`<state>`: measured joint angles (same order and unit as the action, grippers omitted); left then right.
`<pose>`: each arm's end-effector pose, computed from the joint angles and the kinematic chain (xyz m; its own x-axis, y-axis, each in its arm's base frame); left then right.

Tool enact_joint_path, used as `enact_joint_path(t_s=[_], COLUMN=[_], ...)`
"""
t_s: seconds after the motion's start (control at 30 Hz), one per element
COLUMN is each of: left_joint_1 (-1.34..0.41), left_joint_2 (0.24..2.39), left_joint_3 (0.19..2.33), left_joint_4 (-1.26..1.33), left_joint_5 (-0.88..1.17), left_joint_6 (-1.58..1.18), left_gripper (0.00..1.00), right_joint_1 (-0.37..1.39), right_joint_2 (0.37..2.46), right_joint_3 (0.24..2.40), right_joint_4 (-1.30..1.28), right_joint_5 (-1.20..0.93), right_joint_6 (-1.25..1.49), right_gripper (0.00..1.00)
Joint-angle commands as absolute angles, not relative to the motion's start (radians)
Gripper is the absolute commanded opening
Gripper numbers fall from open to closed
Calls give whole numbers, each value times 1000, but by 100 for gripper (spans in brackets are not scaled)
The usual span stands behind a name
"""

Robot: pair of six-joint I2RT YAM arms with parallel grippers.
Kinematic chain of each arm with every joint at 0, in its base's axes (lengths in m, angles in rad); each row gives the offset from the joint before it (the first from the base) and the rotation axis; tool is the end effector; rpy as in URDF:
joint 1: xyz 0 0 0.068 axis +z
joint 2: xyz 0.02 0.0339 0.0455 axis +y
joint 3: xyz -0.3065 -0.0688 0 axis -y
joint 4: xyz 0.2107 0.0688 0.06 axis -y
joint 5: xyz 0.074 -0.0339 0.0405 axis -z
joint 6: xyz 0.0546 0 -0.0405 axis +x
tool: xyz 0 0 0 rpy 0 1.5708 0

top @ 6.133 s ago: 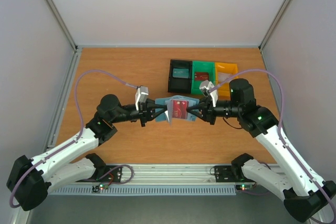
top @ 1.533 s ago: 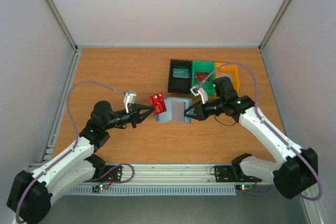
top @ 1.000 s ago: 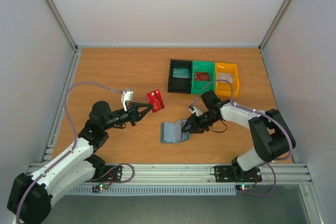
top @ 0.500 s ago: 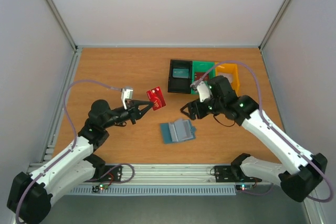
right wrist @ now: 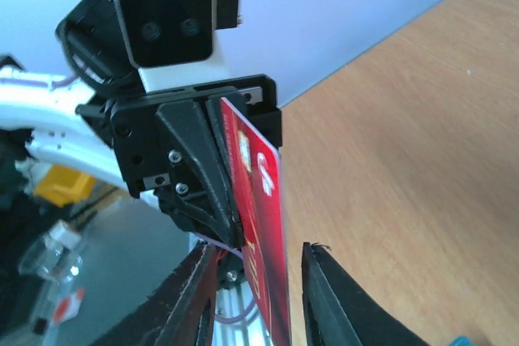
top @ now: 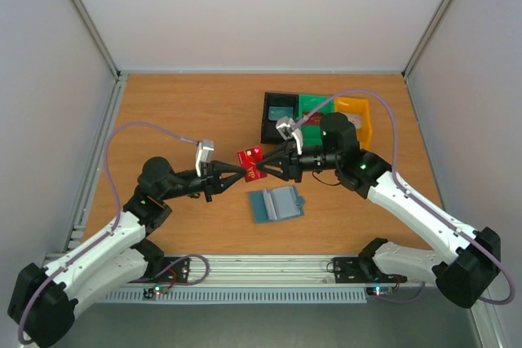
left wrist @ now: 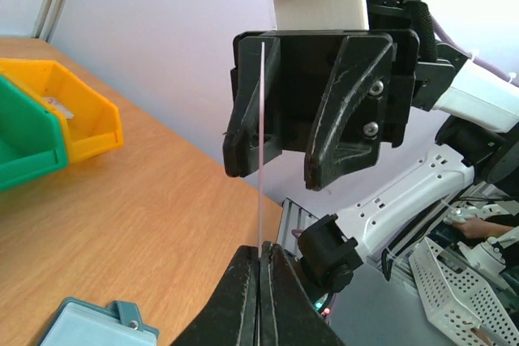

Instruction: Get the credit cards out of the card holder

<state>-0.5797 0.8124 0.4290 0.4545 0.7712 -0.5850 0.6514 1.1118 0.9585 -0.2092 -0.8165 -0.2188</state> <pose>0.0962 -0.1085 0.3209 -0.4885 -0.1534 -0.8589 0.8452 0.1612 -0.5095 0.1395 0.1564 0.3759 -0.0675 -0.2384 -0.9688 -0.9954 0.0816 0.0493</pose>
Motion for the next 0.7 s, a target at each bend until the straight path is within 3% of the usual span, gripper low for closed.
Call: enact_joint_path(t_s=[0.0,0.1,0.3,0.33,0.37,0.4,0.47,0.53,0.67], left_joint_1=[-593,-597,-603,-603,-603,-601,-600,-600,-603], left_joint_2=[821,822,822,816,808,798,785,782,795], left_joint_3=[455,457,454,450,445,438,425,421,435], left_joint_4=[539,537,498,471,444,419,367,299,127], left_joint_5=[796,800,794,794,803,820,861,906,946], left_joint_6=[-545,-536,-516,-501,-477,-427,-341,-215,55], left_gripper=[0,0,3,20,47,60,64,62,61], right_joint_1=[667,666,666,665,666,667,693,789,936], right_joint_2=[1125,1125,1111,1109,1110,1118,1150,1192,1256], right_joint_3=[975,968,1009,1028,1061,1088,1145,1184,1237], right_joint_4=[-131,-136,-310,-397,-489,-634,-842,-996,-1077], right_joint_5=[-916,-933,-917,-894,-857,-788,-624,-467,-328], right_joint_6=[-201,-205,-317,-373,-427,-498,-590,-660,-712], right_gripper=[19,2,1,1,1,1,1,1,1])
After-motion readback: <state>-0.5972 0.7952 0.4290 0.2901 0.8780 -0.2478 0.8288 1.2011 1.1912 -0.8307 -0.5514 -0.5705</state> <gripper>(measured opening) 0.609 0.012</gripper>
